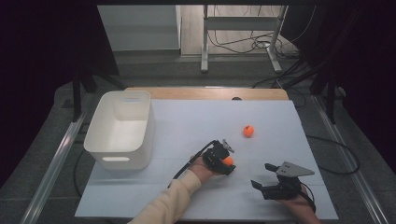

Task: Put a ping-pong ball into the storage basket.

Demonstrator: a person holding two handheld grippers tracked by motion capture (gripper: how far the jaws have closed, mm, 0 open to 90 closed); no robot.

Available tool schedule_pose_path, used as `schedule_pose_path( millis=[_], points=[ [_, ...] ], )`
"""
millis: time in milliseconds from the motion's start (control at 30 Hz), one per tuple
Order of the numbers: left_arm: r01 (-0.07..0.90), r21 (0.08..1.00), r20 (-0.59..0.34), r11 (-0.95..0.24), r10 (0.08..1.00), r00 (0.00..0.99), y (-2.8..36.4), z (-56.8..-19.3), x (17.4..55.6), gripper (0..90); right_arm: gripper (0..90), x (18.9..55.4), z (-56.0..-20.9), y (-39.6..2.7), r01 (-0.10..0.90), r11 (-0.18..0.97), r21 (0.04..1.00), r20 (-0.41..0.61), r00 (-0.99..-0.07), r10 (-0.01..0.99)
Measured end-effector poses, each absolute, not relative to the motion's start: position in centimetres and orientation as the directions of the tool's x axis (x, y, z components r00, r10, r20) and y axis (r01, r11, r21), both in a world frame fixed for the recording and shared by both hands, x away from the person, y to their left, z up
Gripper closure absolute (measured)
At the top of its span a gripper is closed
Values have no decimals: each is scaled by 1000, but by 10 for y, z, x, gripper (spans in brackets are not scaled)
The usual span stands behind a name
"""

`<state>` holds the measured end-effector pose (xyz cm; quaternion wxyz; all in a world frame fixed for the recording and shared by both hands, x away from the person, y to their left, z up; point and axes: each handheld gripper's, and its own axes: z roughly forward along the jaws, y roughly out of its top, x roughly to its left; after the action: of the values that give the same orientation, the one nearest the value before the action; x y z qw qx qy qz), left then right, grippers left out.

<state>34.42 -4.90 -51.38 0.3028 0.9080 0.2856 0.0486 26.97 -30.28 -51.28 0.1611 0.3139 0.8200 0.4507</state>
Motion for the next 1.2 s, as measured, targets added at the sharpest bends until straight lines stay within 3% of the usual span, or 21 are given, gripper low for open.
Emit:
schedule_pose_path(
  millis=[133, 1200],
  points=[
    [486, 583, -82, -651, 547, 833, -48, -513, 344, 498, 136, 270, -513, -303, 369, 393, 842, 22, -752, 659],
    [467, 649, -92, -600, 547, 832, -30, -491, 336, 497, 135, 270, -513, -303, 369, 398, 840, 13, -747, 665]
  ],
)
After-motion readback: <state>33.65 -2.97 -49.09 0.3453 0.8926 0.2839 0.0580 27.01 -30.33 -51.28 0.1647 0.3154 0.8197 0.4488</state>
